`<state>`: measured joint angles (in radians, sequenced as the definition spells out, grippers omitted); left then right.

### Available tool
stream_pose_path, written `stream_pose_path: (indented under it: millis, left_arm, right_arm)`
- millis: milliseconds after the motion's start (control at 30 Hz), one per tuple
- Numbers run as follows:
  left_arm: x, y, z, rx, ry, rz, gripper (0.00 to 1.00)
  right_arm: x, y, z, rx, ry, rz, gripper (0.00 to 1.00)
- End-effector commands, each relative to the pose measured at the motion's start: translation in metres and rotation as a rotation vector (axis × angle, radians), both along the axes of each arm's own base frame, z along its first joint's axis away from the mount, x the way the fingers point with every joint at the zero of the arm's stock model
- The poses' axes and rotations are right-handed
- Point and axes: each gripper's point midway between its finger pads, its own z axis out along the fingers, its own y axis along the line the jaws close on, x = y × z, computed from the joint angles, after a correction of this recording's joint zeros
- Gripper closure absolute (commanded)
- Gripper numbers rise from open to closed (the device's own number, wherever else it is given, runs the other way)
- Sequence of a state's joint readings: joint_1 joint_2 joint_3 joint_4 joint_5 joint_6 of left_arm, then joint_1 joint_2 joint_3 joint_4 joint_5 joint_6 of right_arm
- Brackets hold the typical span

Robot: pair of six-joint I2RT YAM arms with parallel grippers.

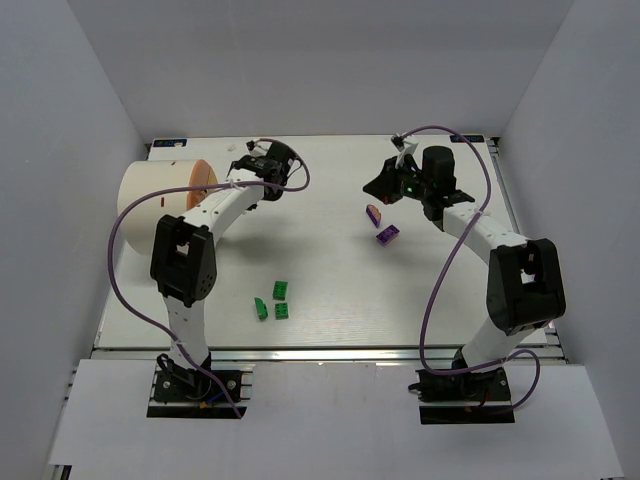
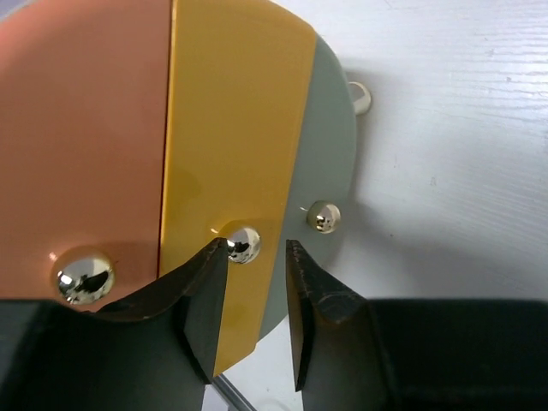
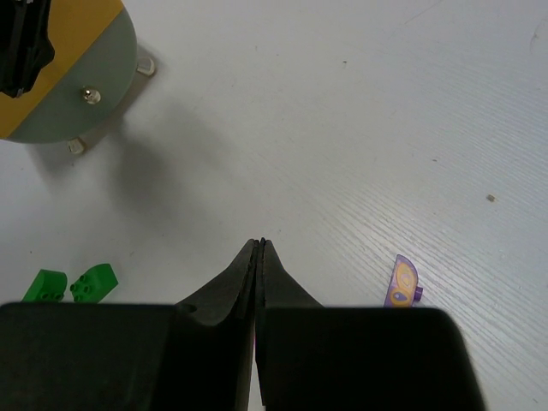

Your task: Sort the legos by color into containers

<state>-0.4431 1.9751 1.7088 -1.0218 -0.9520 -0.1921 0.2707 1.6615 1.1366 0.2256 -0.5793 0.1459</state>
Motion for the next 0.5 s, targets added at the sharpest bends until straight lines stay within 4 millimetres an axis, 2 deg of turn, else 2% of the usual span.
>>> stream_pose_path:
  millis: [0,233,467]
  left_arm:
    - [-0.001,0.006,0.028,0.082,-0.082,0.033,0.55]
    - [-0.008,0.009,0.030,0.161,-0.093,0.060,0.55]
    - [-0.018,0.014,0.024,0.242,-0.072,0.094,0.55]
  right_arm:
    - [0.005,0.000,0.012,-0.002,-0.047,0.007,1.00]
    - [0.009,-0.001,0.013,-0.007,-0.052,-0.001,1.00]
    - [0.015,-0.012,0.014,-0.025,-0.064,-0.036,1.00]
